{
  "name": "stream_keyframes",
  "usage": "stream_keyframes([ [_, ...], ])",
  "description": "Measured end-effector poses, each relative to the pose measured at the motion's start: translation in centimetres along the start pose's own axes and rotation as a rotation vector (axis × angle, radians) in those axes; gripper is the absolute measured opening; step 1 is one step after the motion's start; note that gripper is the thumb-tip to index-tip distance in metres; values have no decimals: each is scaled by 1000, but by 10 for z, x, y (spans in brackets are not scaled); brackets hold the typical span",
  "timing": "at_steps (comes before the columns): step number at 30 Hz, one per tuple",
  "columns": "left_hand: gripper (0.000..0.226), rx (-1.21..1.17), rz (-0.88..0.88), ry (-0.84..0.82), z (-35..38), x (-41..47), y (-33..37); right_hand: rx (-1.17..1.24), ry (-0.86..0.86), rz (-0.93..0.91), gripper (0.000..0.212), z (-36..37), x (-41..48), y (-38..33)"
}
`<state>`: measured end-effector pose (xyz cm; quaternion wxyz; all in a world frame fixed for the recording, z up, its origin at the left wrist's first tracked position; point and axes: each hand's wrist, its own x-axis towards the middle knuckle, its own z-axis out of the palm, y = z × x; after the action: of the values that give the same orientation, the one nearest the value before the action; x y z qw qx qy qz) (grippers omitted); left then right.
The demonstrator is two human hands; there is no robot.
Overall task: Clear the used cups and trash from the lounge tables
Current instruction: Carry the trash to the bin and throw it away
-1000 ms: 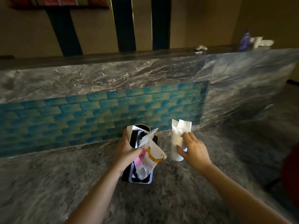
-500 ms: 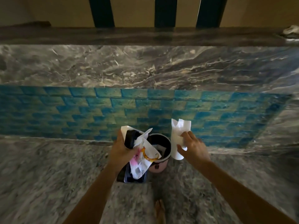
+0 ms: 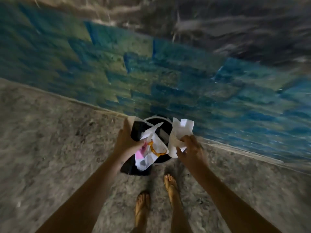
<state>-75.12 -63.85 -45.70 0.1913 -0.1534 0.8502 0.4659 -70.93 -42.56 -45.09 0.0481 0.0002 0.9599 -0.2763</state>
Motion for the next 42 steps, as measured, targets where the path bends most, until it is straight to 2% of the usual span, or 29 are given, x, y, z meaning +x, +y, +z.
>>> stream_keyframes([
  [5,78,-25,-82,77,61,62,-50,61,-117,-24,24,70,50,63],
  [9,91,-19,-181,90,101,98,-81,55,-262,-10,28,116,78,96],
  [12,107,71,-300,97,122,120,-97,53,-342,-6,33,138,92,105],
  [16,115,94,-387,124,134,142,-106,106,-385,-42,32,151,107,110],
  [19,120,83,-438,61,132,151,-106,134,-381,-80,34,151,110,106],
  [23,112,-4,-362,-21,124,154,-97,144,-360,-74,32,146,111,97],
  [29,88,49,-192,63,103,137,-77,155,-272,-119,33,132,116,74],
  [36,74,106,-23,318,39,87,-34,220,-159,-372,33,94,137,-6],
  [42,72,123,53,606,-81,9,10,355,-133,-643,27,40,147,-135],
])
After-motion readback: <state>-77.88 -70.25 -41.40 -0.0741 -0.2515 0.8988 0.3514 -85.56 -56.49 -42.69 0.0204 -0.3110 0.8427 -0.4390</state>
